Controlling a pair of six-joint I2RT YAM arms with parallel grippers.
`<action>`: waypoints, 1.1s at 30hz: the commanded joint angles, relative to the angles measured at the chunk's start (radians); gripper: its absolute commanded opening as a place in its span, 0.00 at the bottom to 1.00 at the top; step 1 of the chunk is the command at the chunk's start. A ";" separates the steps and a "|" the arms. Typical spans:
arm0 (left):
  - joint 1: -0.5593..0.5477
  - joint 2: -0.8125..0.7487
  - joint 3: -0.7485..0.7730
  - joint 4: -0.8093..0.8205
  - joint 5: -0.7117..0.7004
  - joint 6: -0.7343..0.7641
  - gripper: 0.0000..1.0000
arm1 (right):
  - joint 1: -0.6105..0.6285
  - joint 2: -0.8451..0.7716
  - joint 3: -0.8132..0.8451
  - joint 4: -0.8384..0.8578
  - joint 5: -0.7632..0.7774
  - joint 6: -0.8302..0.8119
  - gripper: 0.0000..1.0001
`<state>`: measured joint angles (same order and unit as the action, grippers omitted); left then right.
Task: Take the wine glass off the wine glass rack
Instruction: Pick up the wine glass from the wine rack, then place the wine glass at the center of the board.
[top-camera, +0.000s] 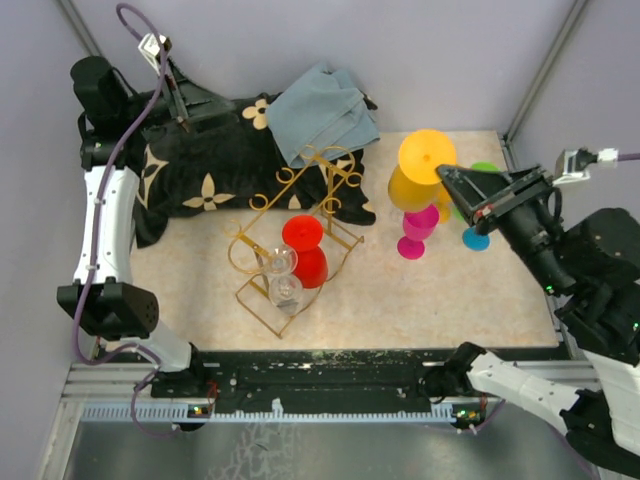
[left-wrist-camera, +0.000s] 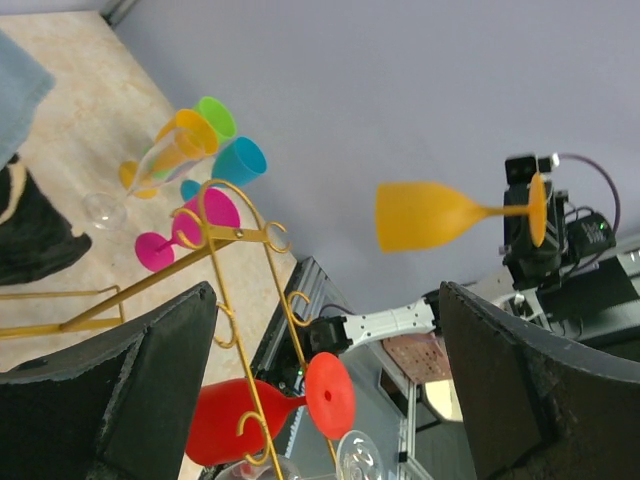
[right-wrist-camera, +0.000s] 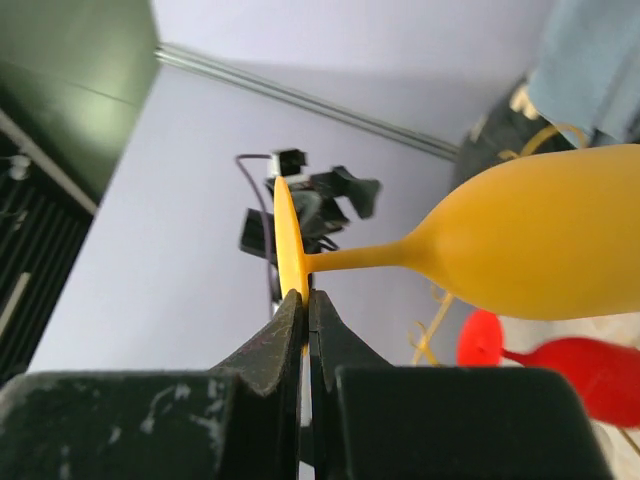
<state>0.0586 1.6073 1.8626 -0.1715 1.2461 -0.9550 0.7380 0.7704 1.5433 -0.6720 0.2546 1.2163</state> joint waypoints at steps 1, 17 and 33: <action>-0.055 -0.007 0.043 0.107 0.022 -0.065 0.96 | 0.009 0.105 0.091 0.134 -0.032 -0.084 0.00; -0.127 0.011 0.153 0.226 -0.062 0.038 0.97 | 0.009 0.277 -0.096 0.856 -0.282 0.049 0.00; -0.127 -0.083 0.034 0.276 -0.296 -0.378 1.00 | -0.029 0.505 -0.138 1.635 -0.465 -0.011 0.00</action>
<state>-0.0658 1.5887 1.8778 0.1078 1.0420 -1.2118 0.7269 1.2091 1.4357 0.5999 -0.1150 1.1717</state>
